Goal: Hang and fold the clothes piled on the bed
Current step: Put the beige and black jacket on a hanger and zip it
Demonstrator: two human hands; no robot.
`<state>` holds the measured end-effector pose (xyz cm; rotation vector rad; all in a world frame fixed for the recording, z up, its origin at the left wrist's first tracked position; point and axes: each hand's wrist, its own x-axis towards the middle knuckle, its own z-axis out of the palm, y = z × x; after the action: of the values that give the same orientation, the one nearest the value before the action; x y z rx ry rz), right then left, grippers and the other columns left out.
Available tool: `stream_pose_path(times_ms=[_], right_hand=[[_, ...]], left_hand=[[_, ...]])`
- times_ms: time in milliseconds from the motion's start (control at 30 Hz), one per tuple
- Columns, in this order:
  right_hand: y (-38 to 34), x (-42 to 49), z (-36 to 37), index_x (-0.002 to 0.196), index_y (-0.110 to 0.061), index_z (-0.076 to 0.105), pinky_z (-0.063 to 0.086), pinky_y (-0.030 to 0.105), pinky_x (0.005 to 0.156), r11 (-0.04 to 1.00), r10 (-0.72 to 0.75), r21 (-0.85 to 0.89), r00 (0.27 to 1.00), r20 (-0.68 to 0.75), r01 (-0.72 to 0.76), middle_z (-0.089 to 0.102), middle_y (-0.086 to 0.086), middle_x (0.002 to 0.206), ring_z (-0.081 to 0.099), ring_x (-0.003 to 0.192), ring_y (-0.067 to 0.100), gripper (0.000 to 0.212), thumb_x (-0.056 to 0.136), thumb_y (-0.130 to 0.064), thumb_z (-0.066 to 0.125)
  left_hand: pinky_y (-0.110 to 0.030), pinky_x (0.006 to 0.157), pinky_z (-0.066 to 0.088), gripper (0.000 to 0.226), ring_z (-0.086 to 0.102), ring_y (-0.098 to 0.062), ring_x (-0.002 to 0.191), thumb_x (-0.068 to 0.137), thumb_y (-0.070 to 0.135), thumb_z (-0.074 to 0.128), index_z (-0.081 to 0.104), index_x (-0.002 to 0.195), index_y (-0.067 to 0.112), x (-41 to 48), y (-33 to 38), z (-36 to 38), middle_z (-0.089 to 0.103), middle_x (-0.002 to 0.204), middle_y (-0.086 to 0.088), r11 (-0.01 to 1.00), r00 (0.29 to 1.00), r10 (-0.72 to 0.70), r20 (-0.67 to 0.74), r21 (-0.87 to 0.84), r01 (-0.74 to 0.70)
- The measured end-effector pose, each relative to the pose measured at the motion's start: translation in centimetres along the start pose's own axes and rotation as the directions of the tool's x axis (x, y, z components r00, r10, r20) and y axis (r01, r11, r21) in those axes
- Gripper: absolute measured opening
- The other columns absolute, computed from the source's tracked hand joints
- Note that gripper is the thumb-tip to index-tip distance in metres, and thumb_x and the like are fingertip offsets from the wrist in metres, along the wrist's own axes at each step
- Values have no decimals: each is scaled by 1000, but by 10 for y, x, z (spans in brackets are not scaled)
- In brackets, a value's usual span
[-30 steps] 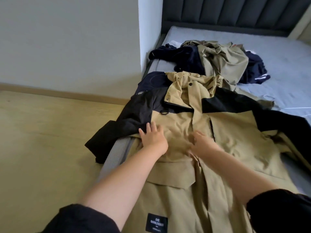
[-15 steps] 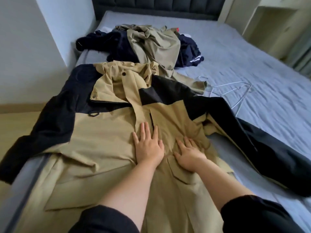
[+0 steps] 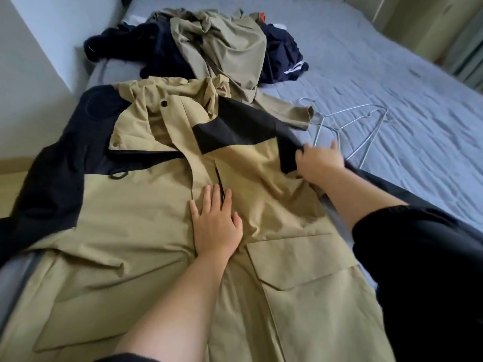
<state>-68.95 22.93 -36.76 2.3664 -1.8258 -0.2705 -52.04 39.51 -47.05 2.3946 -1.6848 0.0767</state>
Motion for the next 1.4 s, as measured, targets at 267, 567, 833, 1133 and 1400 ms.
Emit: stream_pose_path(times_ms=[267, 567, 833, 1133, 1400], right_hand=[[-2, 9, 22, 131, -2, 49, 37, 36, 87, 795, 111, 539, 940, 321, -279, 50, 23, 133, 49, 119, 37, 52, 99, -36, 24], [10, 2, 64, 97, -3, 57, 41, 38, 91, 474, 489, 721, 832, 262, -506, 62, 21, 108, 55, 109, 38, 27, 90, -29, 61], [10, -12, 67, 93, -1, 66, 35, 27, 76, 161, 631, 857, 719, 292, -489, 62, 16, 92, 57, 91, 31, 34, 97, -30, 49], [13, -91, 18, 84, 9, 56, 31, 23, 51, -76, 685, 989, 714, 147, -130, 45, 6, 69, 43, 65, 18, 24, 92, -11, 47], [-22, -168, -58, 134, -9, 54, 42, 23, 93, -4, 602, 998, 797, -47, 61, 65, 1, 103, 58, 103, 15, 39, 96, -7, 46]], left_hand=[[-55, 114, 12, 60, 19, -22, 145, 86, 38, 33, 41, 144, 23, 0, 1, -1, 38, 151, -3, 1000, 1000, -4, -29, -2, 4], [-54, 114, 6, 61, 16, -20, 146, 85, 39, 34, 41, 144, 23, 3, 1, 2, 36, 152, -2, 999, 1000, -16, -13, -42, 16], [-54, 114, 6, 61, 17, -20, 146, 84, 37, 37, 43, 142, 23, 2, -1, 6, 38, 151, -1, 1000, 999, 5, -49, -28, -6], [-50, 116, -5, 66, -6, -13, 147, 87, 33, 37, 19, 151, 33, 20, -13, -11, 6, 161, 8, 984, 948, 46, 315, -179, 11], [-27, 98, 37, 42, 37, -21, 135, 94, 13, 50, 50, 137, 15, -17, -44, -97, 41, 145, -8, 551, 800, 141, 584, -717, 426]])
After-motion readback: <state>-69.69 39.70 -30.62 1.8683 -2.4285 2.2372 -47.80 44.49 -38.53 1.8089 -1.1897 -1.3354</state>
